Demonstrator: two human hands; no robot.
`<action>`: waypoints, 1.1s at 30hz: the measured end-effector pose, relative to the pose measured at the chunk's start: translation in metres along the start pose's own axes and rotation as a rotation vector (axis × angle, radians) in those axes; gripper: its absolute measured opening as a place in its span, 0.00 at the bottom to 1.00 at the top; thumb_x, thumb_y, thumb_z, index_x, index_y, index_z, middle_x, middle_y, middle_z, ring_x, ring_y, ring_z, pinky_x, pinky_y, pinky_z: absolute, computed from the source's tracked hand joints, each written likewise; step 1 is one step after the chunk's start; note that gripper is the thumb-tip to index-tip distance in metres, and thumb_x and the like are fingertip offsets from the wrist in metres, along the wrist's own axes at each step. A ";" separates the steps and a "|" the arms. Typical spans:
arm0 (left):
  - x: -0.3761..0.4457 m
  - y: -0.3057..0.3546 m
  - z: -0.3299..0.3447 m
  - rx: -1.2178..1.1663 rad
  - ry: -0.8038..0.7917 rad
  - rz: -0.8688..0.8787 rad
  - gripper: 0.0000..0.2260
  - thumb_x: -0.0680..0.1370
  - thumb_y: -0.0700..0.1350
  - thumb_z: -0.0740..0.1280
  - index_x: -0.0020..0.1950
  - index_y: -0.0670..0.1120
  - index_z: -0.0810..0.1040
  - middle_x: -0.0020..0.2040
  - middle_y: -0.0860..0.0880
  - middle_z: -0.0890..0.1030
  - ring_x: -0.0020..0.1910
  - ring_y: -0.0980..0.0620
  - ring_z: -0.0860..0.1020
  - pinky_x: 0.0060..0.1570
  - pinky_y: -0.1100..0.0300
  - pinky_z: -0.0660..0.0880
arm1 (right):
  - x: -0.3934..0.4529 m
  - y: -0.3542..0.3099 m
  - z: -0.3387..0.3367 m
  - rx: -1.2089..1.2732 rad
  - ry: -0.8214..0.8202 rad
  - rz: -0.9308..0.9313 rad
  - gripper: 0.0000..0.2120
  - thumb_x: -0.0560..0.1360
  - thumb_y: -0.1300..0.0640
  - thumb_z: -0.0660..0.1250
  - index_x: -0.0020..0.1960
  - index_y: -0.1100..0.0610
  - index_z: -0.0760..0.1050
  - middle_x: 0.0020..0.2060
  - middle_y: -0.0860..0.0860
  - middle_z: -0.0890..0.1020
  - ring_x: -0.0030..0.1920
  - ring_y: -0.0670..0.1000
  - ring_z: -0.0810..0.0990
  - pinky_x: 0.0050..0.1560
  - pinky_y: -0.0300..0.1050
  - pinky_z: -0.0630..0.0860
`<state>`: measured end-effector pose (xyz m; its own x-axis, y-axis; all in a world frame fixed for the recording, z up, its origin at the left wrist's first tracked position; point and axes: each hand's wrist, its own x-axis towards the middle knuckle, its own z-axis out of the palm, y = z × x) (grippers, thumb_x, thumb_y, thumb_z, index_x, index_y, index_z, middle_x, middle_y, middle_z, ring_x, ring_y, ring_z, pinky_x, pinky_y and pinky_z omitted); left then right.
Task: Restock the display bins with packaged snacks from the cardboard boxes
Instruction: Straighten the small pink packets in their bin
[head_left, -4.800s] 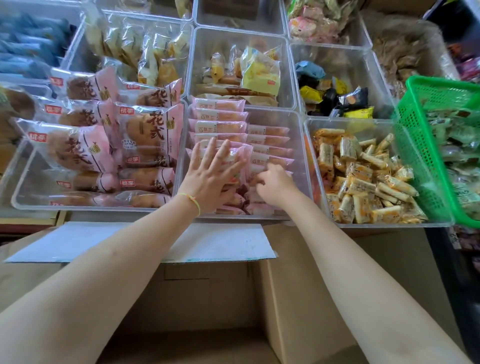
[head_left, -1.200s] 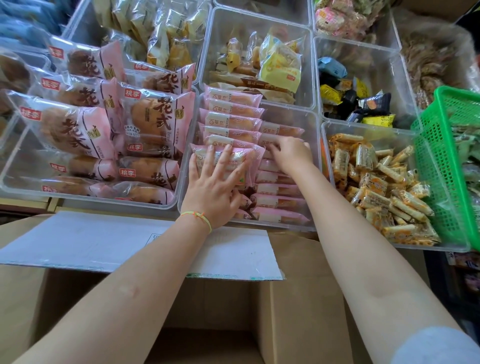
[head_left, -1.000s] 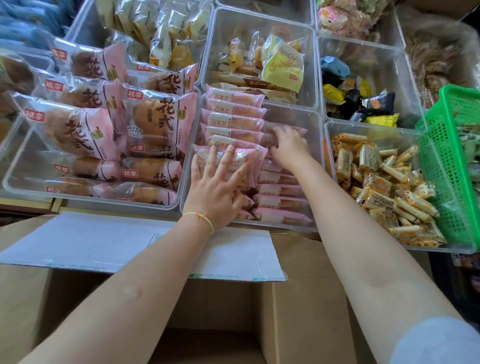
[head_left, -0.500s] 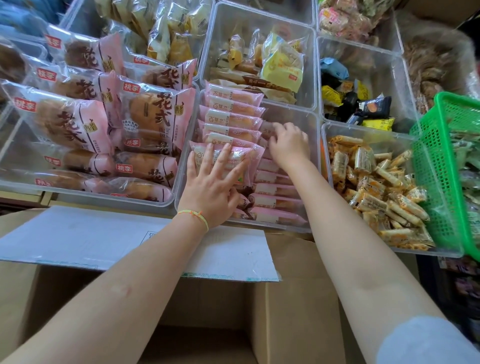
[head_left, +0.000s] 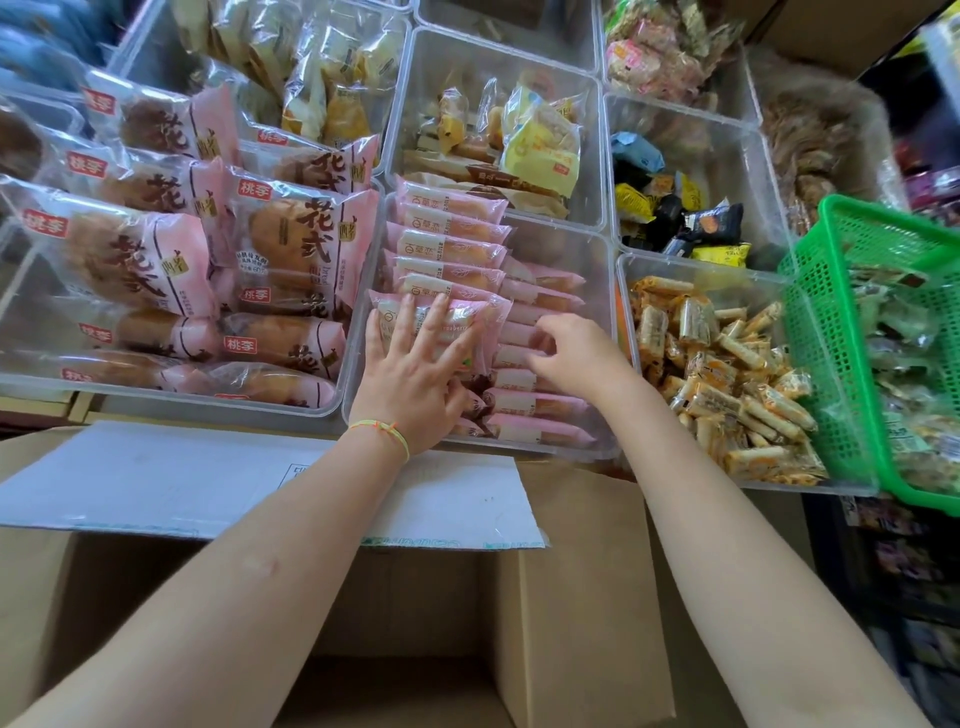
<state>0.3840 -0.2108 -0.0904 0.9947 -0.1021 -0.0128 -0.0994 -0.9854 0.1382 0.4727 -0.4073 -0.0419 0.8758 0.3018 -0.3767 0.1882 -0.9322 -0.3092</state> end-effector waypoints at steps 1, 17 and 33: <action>0.000 0.000 -0.001 0.003 -0.001 -0.001 0.31 0.77 0.56 0.50 0.80 0.62 0.46 0.82 0.47 0.46 0.79 0.37 0.43 0.73 0.33 0.42 | -0.007 -0.002 0.001 -0.026 -0.067 0.009 0.06 0.77 0.51 0.69 0.49 0.53 0.77 0.48 0.50 0.80 0.48 0.52 0.79 0.44 0.44 0.77; 0.000 0.000 0.002 0.000 -0.015 -0.001 0.30 0.77 0.58 0.49 0.80 0.62 0.45 0.82 0.48 0.44 0.79 0.38 0.42 0.74 0.33 0.42 | -0.001 0.008 0.017 0.025 0.078 0.069 0.08 0.81 0.51 0.62 0.48 0.54 0.76 0.45 0.52 0.80 0.46 0.54 0.80 0.42 0.49 0.78; 0.001 0.000 0.004 -0.016 0.019 0.002 0.30 0.78 0.58 0.57 0.79 0.62 0.52 0.82 0.47 0.49 0.79 0.37 0.45 0.74 0.34 0.42 | 0.093 0.009 0.052 -0.057 0.086 0.116 0.29 0.84 0.44 0.49 0.82 0.48 0.45 0.81 0.54 0.43 0.80 0.56 0.40 0.77 0.57 0.36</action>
<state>0.3850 -0.2111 -0.0945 0.9948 -0.1013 0.0061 -0.1010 -0.9830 0.1535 0.5324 -0.3773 -0.1248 0.9277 0.1756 -0.3296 0.1066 -0.9704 -0.2168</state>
